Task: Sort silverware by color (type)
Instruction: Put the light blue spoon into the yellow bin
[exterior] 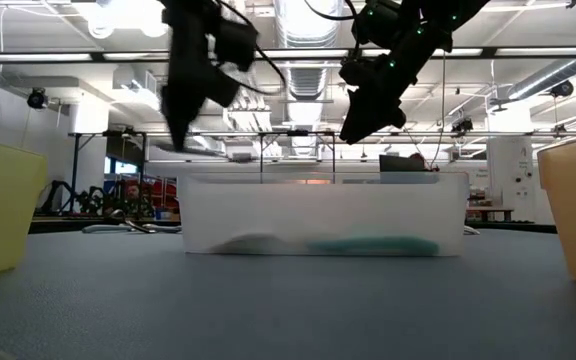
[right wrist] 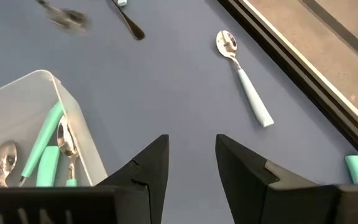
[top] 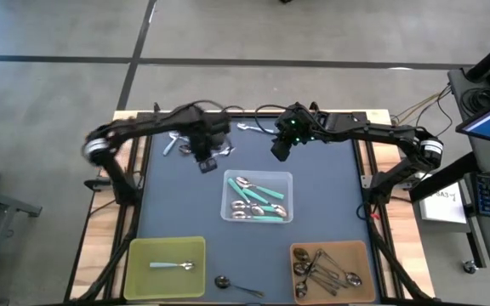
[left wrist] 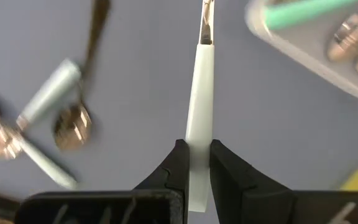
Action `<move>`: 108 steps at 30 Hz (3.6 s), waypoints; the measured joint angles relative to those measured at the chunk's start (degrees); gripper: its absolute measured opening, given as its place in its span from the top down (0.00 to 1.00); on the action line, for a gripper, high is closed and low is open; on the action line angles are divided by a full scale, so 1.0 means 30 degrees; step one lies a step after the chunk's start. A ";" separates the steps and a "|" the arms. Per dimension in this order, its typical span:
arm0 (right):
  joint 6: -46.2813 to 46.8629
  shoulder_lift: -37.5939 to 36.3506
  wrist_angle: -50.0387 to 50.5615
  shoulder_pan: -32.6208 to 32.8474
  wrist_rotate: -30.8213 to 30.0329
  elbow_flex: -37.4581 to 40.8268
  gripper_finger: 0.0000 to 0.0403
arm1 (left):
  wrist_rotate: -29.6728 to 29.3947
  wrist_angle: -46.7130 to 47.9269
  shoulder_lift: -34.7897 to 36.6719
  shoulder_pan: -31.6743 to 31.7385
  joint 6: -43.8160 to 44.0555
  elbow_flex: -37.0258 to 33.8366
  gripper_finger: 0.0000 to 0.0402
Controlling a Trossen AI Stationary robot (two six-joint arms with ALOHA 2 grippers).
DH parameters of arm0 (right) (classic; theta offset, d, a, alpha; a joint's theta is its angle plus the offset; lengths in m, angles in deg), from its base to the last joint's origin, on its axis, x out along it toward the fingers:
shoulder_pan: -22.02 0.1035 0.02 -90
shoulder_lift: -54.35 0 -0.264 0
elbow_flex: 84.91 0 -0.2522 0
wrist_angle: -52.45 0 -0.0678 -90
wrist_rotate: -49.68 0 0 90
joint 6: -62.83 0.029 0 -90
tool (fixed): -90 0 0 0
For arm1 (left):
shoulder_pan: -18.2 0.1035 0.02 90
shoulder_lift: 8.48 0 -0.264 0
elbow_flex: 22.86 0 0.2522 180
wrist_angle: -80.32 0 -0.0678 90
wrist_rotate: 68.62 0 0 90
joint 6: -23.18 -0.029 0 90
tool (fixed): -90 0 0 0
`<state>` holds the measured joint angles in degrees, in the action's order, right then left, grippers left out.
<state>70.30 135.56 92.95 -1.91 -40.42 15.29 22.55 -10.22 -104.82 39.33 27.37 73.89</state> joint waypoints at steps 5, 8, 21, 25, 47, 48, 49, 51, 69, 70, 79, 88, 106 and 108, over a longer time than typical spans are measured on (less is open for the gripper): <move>-0.0726 0.0000 -0.0015 0.0000 0.0007 0.0000 0.69 | 0.0091 -0.0051 0.4239 -0.3211 0.4037 -0.3446 0.94; -0.0738 0.0000 -0.0022 0.0000 0.0007 0.0000 0.69 | 0.1204 -0.0131 0.6395 -0.5963 0.6684 -0.4900 0.94; -0.0426 0.0000 -0.0679 0.0000 0.0005 0.0000 0.69 | 0.4973 -0.2319 0.8923 -1.9645 1.7840 -0.6324 0.94; 0.0270 0.0000 -0.0772 0.0000 0.0009 0.0000 0.69 | 0.4752 -0.2624 0.8449 -2.1292 1.9391 -0.6364 0.89; 0.3532 0.0000 -0.0474 0.0007 0.0044 0.0000 0.69 | -0.2179 -0.2198 0.7258 -2.1583 1.9519 -0.6357 0.78; 0.3532 0.0000 -0.0452 0.0007 0.0044 0.0000 0.69 | -0.3223 -0.1431 0.7270 -2.1206 2.0167 -0.6357 0.78; 0.3492 0.0000 -0.0444 0.0007 0.0044 0.0000 0.69 | -0.3880 -0.0628 0.7270 -2.0712 2.0881 -0.6357 0.78; 0.3085 0.0000 -0.0452 0.0002 0.0041 0.0000 0.69 | -0.4233 0.0811 0.7276 -1.9546 2.1662 -0.6363 0.78; -0.1446 0.0000 -0.0448 -0.0036 -0.0010 0.0000 0.69 | -0.4361 -0.5883 0.7257 -0.1544 0.8616 -0.6968 0.78; -0.1664 0.0000 -0.0445 -0.0036 0.0001 0.0000 0.69 | -0.4111 -0.6233 0.7186 -0.0363 0.8073 -0.6982 0.78; -0.3712 0.0000 -0.0477 -0.0104 -0.0014 0.0000 0.69 | -0.2448 -0.6934 0.4423 0.6419 0.1548 -0.7042 0.78; -0.2187 0.0000 -0.0593 -0.0913 -0.0032 0.0000 0.69 | -0.4343 -0.5870 0.0546 0.8130 0.0954 -0.7094 0.78; -0.1895 0.0000 -0.0590 -0.1844 -0.0022 0.0000 0.69 | -0.4391 -0.6417 -0.0320 1.0620 0.1297 -0.8970 0.78; -0.1933 0.0000 -0.0593 -0.1880 -0.0024 0.0000 0.69 | -0.3920 -0.6568 -0.0412 1.0759 0.1287 -0.9235 0.78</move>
<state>64.50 135.56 91.17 -7.54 -40.49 15.29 10.79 -29.92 -106.05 71.61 31.23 46.19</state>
